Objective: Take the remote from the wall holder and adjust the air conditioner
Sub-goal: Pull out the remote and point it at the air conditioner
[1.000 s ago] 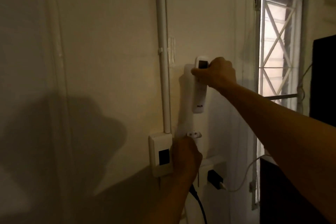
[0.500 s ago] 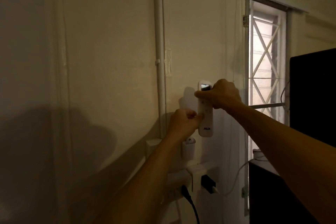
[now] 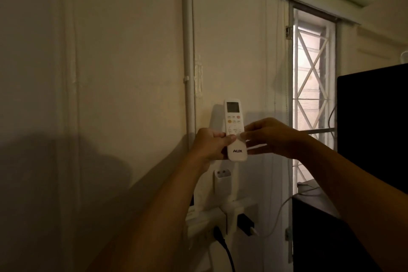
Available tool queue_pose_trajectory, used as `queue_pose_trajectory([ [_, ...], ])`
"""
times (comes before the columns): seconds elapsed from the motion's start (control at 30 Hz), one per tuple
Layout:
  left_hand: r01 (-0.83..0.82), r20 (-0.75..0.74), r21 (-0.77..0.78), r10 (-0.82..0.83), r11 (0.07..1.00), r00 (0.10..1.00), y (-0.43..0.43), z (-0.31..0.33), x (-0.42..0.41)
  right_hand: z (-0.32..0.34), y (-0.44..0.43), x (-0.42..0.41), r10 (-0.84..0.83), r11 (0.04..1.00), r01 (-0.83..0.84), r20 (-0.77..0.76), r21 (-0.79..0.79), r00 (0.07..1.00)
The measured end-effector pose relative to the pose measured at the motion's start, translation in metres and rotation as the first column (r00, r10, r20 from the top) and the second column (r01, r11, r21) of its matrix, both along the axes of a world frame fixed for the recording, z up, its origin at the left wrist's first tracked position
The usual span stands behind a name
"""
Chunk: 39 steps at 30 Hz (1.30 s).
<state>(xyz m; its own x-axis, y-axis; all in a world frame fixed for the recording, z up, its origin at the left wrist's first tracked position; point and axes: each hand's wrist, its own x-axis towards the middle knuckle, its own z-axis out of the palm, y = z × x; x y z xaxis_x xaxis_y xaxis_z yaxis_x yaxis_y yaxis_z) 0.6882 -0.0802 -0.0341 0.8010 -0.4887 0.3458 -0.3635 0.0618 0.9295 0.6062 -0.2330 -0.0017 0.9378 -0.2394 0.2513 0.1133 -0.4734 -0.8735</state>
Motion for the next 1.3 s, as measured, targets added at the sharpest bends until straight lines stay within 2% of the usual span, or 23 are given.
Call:
queue_pose_trajectory([
  [0.13, 0.046, -0.023, -0.021, -0.047, 0.999, 0.999, -0.004, 0.006, -0.002, -0.002, -0.001, 0.000, -0.009, 1.000, 0.007, 0.090, 0.023, 0.996],
  [0.53, 0.119, 0.019, -0.051, -0.118, 0.992, 0.993, -0.022, 0.035, -0.008, 0.029, -0.009, -0.020, -0.064, 0.997, 0.072, 0.161, -0.042, 0.985],
  [1.0, 0.324, 0.248, -0.119, -0.287, 0.939, 0.925, -0.061, 0.153, -0.064, 0.146, -0.017, -0.107, -0.316, 0.928, 0.359, 0.299, -0.100, 0.900],
  [1.3, 0.504, 0.303, -0.121, -0.451, 0.855, 0.839, -0.089, 0.191, -0.105, 0.183, -0.035, -0.160, -0.443, 0.873, 0.485, 0.337, -0.048, 0.830],
])
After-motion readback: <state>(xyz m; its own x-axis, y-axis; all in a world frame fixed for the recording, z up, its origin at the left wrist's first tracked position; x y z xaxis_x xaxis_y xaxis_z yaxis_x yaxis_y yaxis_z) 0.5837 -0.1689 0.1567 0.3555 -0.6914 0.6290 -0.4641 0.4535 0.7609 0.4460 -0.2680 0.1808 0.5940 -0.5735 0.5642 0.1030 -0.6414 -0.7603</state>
